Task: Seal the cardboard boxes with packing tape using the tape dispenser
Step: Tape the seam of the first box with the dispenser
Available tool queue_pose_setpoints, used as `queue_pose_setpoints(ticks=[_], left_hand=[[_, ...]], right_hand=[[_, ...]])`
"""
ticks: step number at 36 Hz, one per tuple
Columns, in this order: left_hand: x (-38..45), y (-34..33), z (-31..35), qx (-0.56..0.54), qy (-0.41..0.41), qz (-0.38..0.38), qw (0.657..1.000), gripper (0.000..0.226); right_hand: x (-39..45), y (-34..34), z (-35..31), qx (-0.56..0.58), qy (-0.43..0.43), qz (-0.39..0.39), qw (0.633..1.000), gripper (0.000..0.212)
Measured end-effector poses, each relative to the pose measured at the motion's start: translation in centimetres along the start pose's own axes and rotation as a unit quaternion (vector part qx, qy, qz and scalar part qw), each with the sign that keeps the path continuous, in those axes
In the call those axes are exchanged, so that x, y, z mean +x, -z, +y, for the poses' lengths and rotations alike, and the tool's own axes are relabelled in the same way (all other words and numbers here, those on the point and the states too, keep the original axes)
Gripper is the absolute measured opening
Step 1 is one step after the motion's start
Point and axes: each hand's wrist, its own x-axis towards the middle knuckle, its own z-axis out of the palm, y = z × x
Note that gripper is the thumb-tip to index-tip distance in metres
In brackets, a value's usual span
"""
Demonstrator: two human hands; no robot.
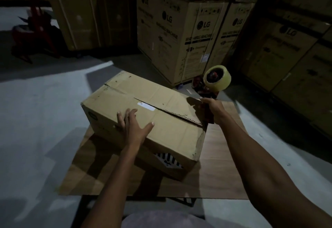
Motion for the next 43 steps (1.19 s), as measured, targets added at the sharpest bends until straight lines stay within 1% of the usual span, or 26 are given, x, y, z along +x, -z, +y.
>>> queue_pose_setpoints(ticks=[2,5,8,11,13,15,18,19,20,22,26,28,30,33,35,40,43], left_hand=[[0.5,0.1,-0.2,0.001,-0.006,-0.012,1.000,0.079],[1.6,0.3,-0.4,0.006,-0.014,-0.037,0.999,0.081],[2.6,0.5,-0.7,-0.005,-0.032,-0.054,0.998,0.082],[3.5,0.6,-0.9,-0.019,-0.044,-0.056,0.997,0.085],[4.2,0.5,-0.8,-0.013,-0.045,-0.059,0.997,0.092],[4.7,0.1,-0.4,-0.003,-0.035,-0.071,0.997,0.103],[5.1,-0.4,0.2,-0.018,0.017,-0.075,0.997,0.120],[5.2,-0.7,0.5,-0.022,0.030,-0.082,0.996,0.123],[5.2,-1.1,0.9,-0.017,0.037,-0.089,0.995,0.122],[5.1,-2.3,1.9,0.003,0.040,-0.106,0.994,0.114],[3.8,-4.6,3.8,0.053,0.020,-0.132,0.990,0.082],[3.4,-5.2,4.1,0.052,-0.009,-0.140,0.989,0.077],[3.5,-5.7,4.2,0.038,-0.039,-0.164,0.985,0.077],[3.6,-6.2,4.5,0.038,-0.055,-0.200,0.977,0.078],[3.4,-6.5,4.8,0.040,-0.063,-0.210,0.975,0.078],[2.3,-7.0,4.9,0.044,-0.054,-0.199,0.977,0.076],[1.3,-7.0,4.6,0.042,-0.049,-0.187,0.980,0.076]], right_hand=[[0.1,0.4,0.3,-0.013,-0.012,0.000,1.000,0.033],[-0.4,0.6,0.5,-0.017,-0.011,0.015,1.000,0.032],[-1.6,0.8,1.2,-0.064,0.012,0.031,0.997,0.024],[-3.0,1.4,2.8,-0.116,0.046,0.033,0.992,0.016],[-4.0,1.8,3.9,-0.117,0.072,0.029,0.990,0.015],[-5.4,2.1,4.9,-0.110,0.086,0.045,0.989,0.015],[-7.5,2.2,6.0,-0.070,0.086,0.073,0.991,0.008],[-8.2,2.4,6.4,-0.048,0.084,0.088,0.991,0.009],[-8.9,2.6,6.7,-0.028,0.082,0.108,0.990,0.012],[-10.2,3.2,7.3,0.005,0.075,0.155,0.985,0.017],[-13.0,4.5,8.4,0.058,0.043,0.213,0.975,0.020],[-14.5,5.2,9.0,0.044,0.050,0.244,0.968,0.017],[-16.1,5.7,9.5,0.026,0.054,0.269,0.961,0.015],[-17.8,6.0,10.2,0.023,0.060,0.284,0.957,0.010],[-18.6,6.1,10.6,0.028,0.059,0.289,0.955,0.009],[-19.6,6.4,11.1,0.022,0.063,0.281,0.957,0.010],[-19.6,7.2,11.1,0.016,0.060,0.258,0.964,0.009]])
